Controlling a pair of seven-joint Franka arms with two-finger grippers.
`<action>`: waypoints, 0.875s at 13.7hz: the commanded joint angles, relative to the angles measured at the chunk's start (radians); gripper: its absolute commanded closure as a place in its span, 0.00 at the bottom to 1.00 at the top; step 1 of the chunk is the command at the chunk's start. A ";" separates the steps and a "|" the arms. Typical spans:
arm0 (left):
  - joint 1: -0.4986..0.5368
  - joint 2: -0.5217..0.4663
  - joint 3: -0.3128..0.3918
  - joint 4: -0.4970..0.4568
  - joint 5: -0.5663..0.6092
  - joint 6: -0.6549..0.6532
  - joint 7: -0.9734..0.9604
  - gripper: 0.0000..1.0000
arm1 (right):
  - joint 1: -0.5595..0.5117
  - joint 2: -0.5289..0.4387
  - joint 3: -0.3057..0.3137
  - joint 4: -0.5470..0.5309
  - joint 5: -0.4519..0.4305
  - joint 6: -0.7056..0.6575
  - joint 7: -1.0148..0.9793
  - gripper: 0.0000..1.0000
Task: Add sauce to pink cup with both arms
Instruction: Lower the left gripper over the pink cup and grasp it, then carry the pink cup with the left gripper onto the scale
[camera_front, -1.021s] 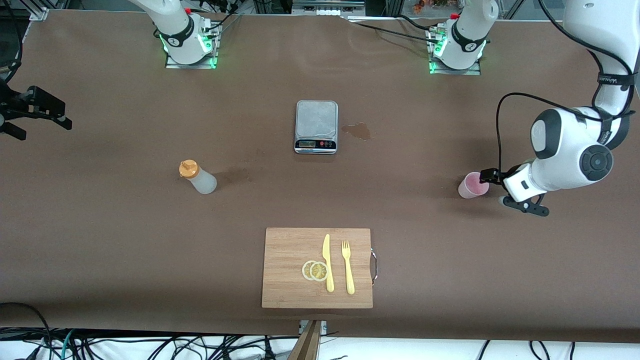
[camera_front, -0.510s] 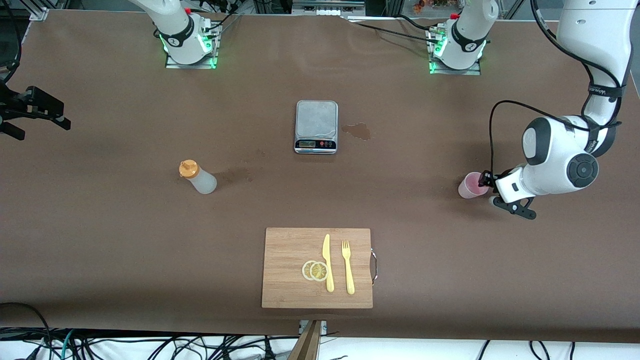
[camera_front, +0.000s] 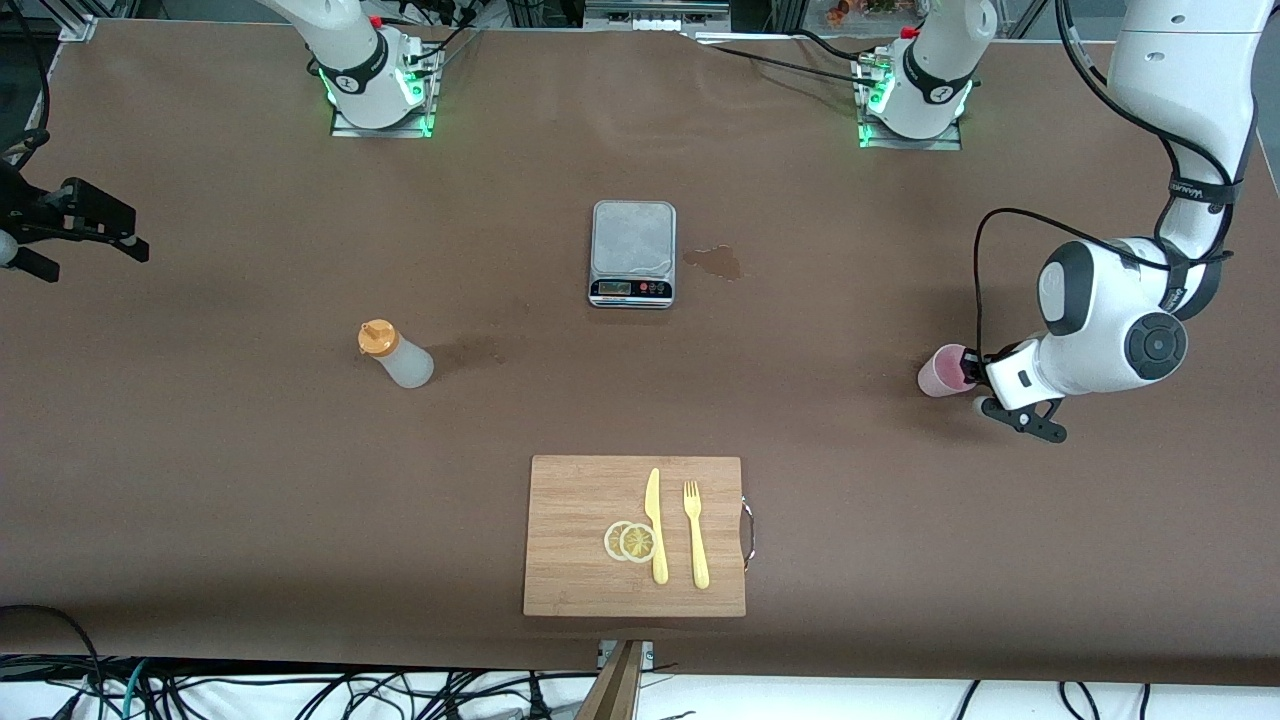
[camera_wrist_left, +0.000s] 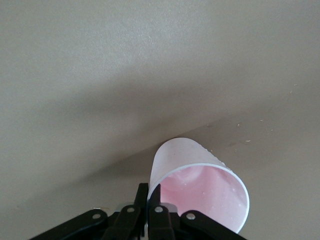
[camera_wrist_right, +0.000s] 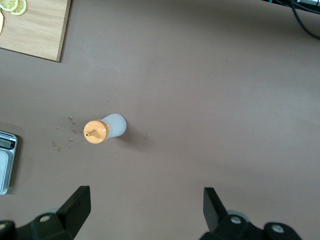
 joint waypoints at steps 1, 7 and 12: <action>-0.031 -0.044 -0.002 0.013 0.018 -0.038 0.003 1.00 | -0.002 -0.009 -0.001 -0.008 0.015 0.003 -0.007 0.00; -0.226 -0.132 -0.052 0.051 -0.002 -0.217 -0.289 1.00 | -0.002 0.010 -0.001 -0.013 0.013 -0.005 -0.010 0.00; -0.293 -0.121 -0.277 0.086 -0.037 -0.276 -0.689 1.00 | -0.002 -0.010 0.002 -0.012 0.009 -0.042 -0.024 0.00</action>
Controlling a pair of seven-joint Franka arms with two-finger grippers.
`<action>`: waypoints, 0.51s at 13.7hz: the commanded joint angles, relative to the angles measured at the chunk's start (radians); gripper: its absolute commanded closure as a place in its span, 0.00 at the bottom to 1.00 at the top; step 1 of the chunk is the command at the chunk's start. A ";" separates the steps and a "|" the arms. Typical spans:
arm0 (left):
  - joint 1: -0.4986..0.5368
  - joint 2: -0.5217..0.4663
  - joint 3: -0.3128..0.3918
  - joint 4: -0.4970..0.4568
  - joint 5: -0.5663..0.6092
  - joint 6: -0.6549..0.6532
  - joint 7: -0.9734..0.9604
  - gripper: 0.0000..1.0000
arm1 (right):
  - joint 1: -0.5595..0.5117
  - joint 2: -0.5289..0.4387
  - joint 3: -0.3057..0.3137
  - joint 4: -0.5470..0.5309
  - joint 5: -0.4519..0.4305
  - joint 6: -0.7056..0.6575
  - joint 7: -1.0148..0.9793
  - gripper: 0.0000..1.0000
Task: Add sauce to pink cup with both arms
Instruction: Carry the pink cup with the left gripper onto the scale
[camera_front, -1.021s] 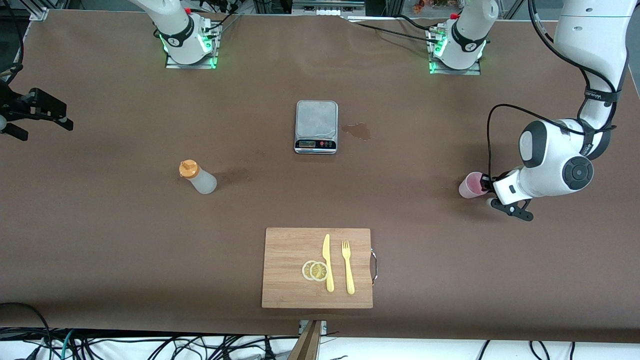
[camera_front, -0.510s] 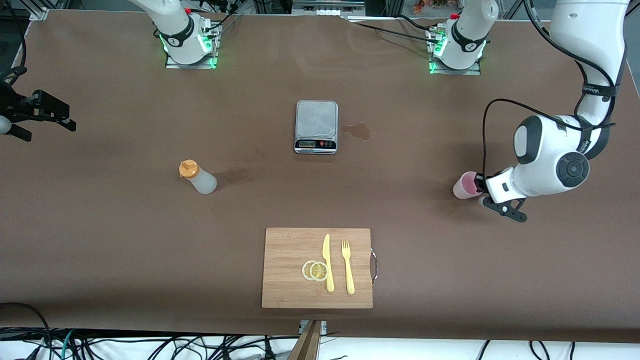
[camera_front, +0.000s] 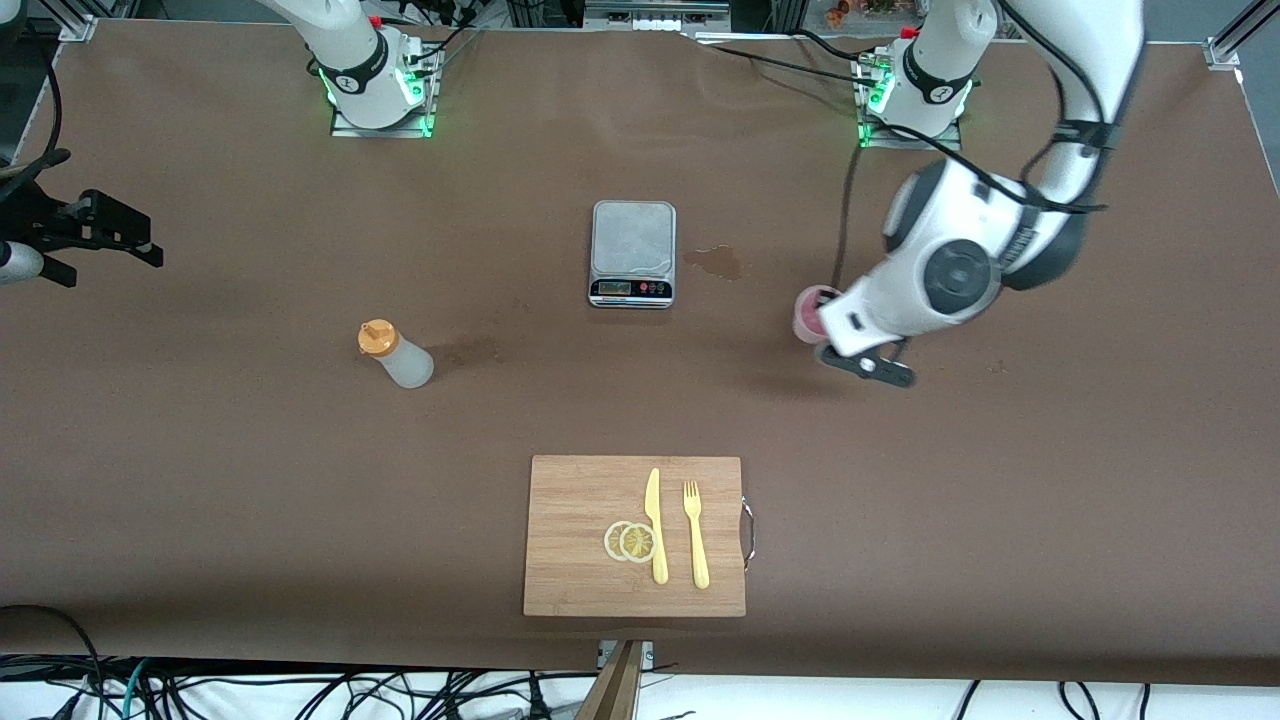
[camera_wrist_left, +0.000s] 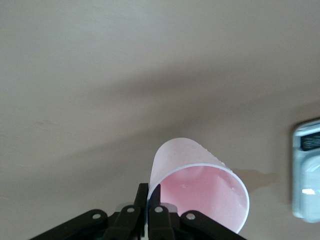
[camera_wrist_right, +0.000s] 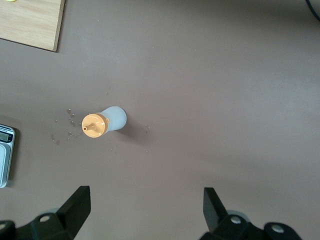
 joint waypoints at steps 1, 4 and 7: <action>-0.015 0.015 -0.101 0.030 -0.018 -0.026 -0.173 1.00 | 0.000 -0.035 0.004 -0.003 0.005 -0.030 -0.017 0.00; -0.099 0.049 -0.202 0.030 -0.016 0.052 -0.469 1.00 | 0.000 -0.035 0.005 -0.002 0.004 -0.041 -0.031 0.00; -0.168 0.113 -0.251 0.026 -0.013 0.205 -0.685 1.00 | -0.002 -0.035 -0.001 -0.002 0.004 -0.058 -0.064 0.00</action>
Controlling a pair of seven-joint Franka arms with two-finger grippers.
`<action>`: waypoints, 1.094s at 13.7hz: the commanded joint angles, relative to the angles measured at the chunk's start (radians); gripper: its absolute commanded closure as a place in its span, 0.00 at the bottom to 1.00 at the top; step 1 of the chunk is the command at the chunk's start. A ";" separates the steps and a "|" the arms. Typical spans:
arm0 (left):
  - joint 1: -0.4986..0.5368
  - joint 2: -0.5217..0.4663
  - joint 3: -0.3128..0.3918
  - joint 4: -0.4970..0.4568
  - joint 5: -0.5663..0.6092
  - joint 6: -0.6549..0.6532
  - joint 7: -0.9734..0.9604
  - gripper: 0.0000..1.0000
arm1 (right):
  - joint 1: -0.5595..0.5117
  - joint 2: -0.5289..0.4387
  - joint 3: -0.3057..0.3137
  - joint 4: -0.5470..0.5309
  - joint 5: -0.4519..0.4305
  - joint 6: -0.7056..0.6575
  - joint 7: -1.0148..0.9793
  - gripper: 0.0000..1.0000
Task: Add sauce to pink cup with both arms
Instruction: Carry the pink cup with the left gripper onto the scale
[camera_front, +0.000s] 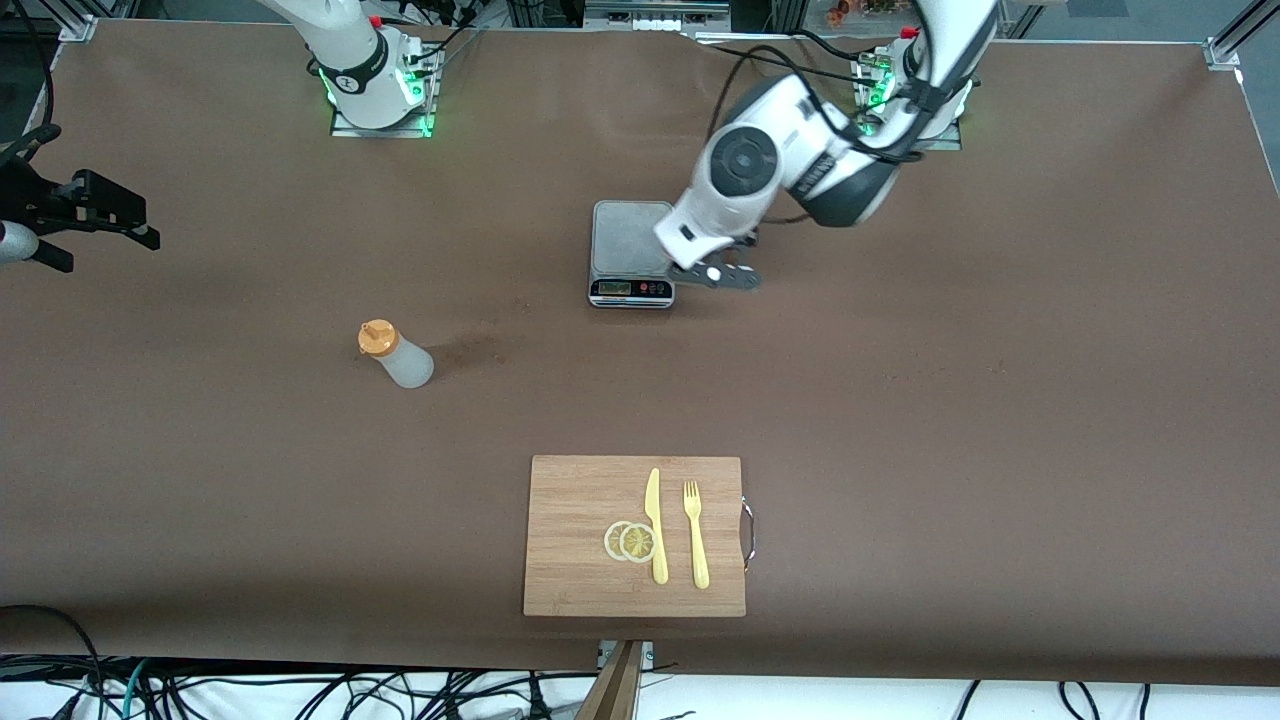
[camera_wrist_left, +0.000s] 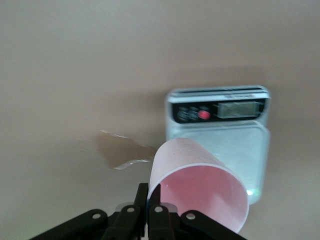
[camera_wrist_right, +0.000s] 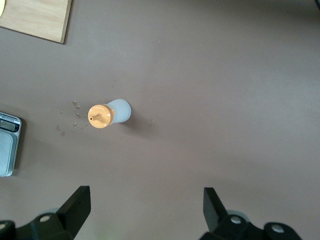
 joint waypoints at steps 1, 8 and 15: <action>-0.053 0.084 -0.019 0.021 -0.004 0.126 -0.151 1.00 | -0.003 -0.014 -0.004 -0.003 0.004 -0.017 -0.050 0.00; -0.081 0.107 -0.018 -0.001 0.009 0.136 -0.151 0.00 | -0.003 -0.008 -0.022 -0.003 0.013 -0.005 -0.055 0.00; 0.021 -0.170 -0.016 0.018 0.004 -0.140 -0.141 0.00 | -0.003 0.005 -0.019 -0.011 0.096 -0.017 -0.276 0.00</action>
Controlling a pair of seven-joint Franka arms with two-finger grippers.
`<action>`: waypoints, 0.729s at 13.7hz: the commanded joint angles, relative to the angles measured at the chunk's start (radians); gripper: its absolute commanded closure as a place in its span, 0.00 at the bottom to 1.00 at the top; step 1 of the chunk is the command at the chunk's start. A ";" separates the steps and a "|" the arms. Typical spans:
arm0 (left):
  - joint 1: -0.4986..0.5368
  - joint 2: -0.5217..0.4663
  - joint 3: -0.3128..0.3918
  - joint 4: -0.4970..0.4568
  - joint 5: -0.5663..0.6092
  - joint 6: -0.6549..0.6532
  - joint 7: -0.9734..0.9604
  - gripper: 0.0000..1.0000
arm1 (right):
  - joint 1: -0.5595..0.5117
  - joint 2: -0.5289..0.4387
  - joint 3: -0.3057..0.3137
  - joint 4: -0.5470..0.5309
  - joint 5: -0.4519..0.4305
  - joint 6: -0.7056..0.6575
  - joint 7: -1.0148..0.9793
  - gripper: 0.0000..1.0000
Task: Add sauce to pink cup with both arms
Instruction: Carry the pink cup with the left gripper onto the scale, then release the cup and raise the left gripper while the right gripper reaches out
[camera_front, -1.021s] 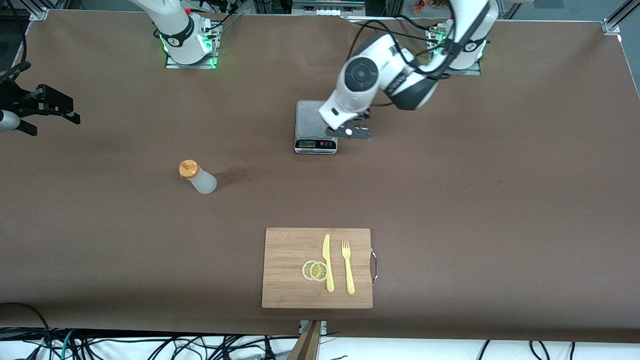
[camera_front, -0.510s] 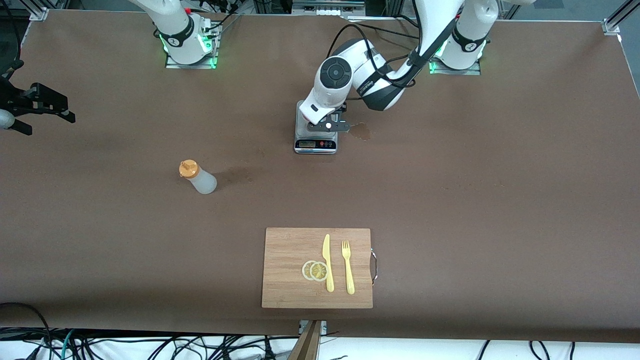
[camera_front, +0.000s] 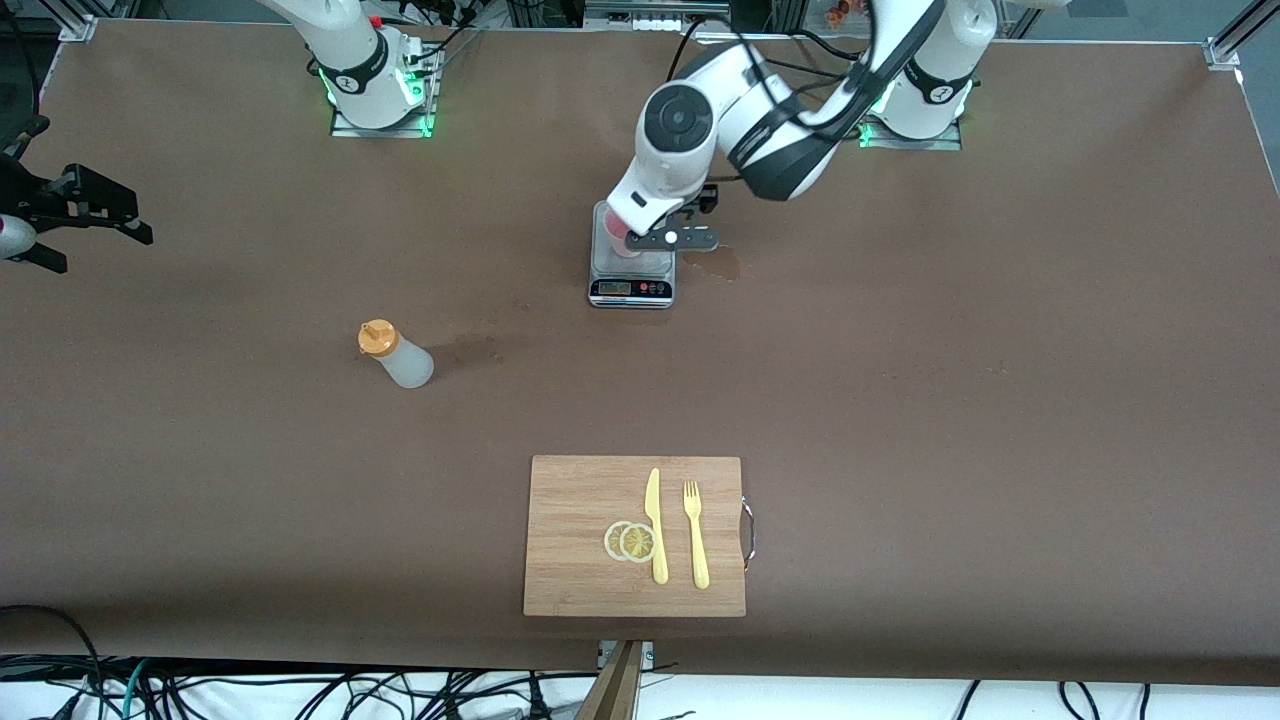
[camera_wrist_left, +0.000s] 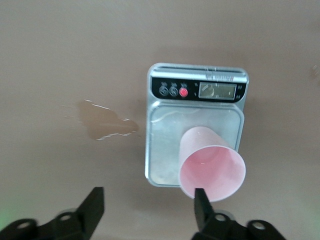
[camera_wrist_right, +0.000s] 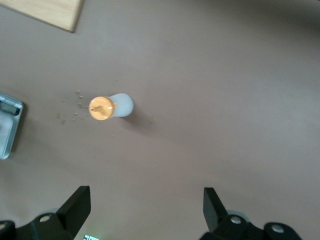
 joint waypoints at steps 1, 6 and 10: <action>0.094 -0.149 0.002 -0.036 0.003 -0.040 0.032 0.00 | -0.005 0.010 -0.001 -0.015 0.101 -0.011 -0.183 0.00; 0.205 -0.277 0.156 -0.031 0.004 -0.138 0.336 0.00 | -0.064 0.053 -0.002 -0.078 0.292 -0.006 -0.551 0.00; 0.236 -0.306 0.328 -0.025 0.006 -0.181 0.680 0.00 | -0.149 0.159 -0.002 -0.118 0.479 -0.020 -0.970 0.00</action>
